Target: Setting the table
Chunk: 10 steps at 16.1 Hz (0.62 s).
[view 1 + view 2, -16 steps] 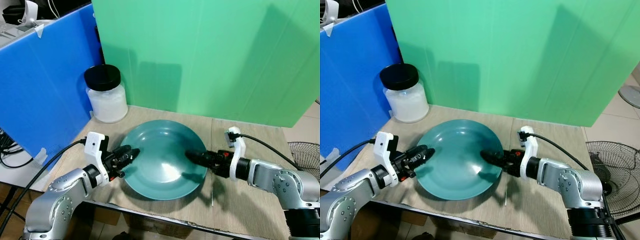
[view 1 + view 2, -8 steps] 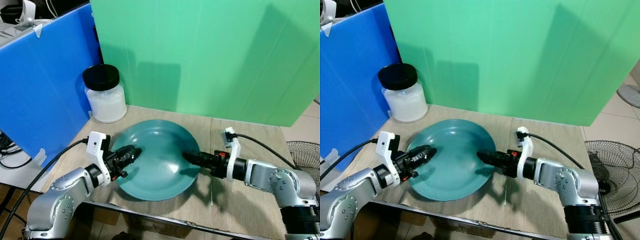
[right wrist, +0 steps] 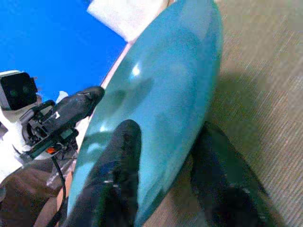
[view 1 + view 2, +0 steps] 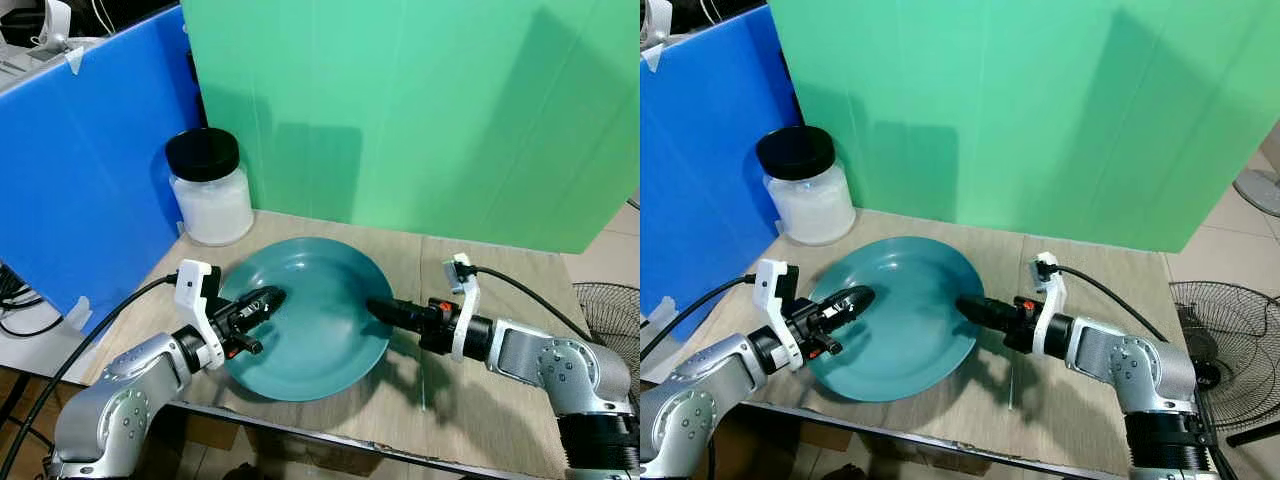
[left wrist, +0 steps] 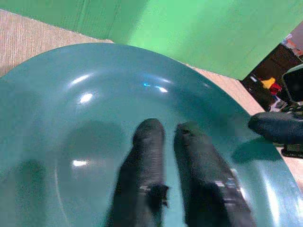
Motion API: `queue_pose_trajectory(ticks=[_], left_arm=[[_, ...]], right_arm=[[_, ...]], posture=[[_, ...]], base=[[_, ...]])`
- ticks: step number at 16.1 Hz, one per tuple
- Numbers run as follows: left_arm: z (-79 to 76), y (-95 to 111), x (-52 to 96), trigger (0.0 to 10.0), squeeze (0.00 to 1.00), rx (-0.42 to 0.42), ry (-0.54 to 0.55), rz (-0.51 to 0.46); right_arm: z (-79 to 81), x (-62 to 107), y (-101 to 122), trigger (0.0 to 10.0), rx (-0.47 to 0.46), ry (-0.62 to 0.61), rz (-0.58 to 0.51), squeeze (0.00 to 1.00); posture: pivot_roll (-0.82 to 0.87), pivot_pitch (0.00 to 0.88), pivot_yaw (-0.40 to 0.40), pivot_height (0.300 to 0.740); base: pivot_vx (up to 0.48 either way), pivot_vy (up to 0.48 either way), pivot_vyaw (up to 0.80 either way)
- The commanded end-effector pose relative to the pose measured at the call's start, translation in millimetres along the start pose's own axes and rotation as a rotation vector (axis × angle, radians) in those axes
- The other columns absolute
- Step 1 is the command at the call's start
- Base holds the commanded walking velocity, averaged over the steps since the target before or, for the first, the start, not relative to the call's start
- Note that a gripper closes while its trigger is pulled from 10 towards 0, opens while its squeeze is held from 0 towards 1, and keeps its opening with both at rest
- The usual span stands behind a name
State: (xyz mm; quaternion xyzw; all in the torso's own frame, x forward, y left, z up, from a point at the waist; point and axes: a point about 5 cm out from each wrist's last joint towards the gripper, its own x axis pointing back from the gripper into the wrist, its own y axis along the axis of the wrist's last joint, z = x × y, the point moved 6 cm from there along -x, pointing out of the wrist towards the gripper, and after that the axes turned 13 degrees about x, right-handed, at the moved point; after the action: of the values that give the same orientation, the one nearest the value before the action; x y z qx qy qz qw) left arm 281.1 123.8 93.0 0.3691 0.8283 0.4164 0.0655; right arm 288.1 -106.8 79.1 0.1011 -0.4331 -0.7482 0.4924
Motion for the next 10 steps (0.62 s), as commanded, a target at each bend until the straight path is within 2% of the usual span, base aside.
queue_pose_trajectory(ticks=[1, 5, 6, 7, 10], left_arm=[[-4.4, 4, 0.5, 0.0, 0.0, -0.015, -0.018, -0.008], [-16.4, 15, 0.6, 0.0, 0.0, -0.053, -0.053, -0.038], [-22.6, 19, 1.1, 0.8, 0.0, -0.074, -0.068, -0.055], [-29.1, 26, 0.6, 10.0, 0.0, -0.102, -0.071, -0.081], [-45.6, 37, -0.8, 10.0, 0.0, -0.159, -0.1, -0.117]], right_arm=[[-3.1, 2.8, 2, 0.0, -0.01, -0.014, -0.024, 0.0], [-5.4, 3.3, 11, 0.0, -0.053, -0.024, -0.075, 0.0], [-6.9, 4.6, 15, 0.0, -0.063, -0.031, -0.094, 0.0], [-8.5, 6.8, 21, 0.0, -0.077, -0.039, -0.123, 0.0], [-10.1, 11.8, 33, 0.0, -0.113, -0.055, -0.2, 0.0]], posture=[[0.08, 0.0, -0.016, 0.74], [0.08, 0.0, -0.021, 0.74], [0.08, 0.0, -0.021, 0.74], [0.09, 0.0, -0.025, 0.74], [0.09, 0.0, -0.027, 0.74]], base=[[0.0, 0.0, 0.0], [0.0, 0.0, 0.0], [0.0, 0.0, 0.0], [0.0, 0.0, 0.0], [0.0, 0.0, 0.0]])
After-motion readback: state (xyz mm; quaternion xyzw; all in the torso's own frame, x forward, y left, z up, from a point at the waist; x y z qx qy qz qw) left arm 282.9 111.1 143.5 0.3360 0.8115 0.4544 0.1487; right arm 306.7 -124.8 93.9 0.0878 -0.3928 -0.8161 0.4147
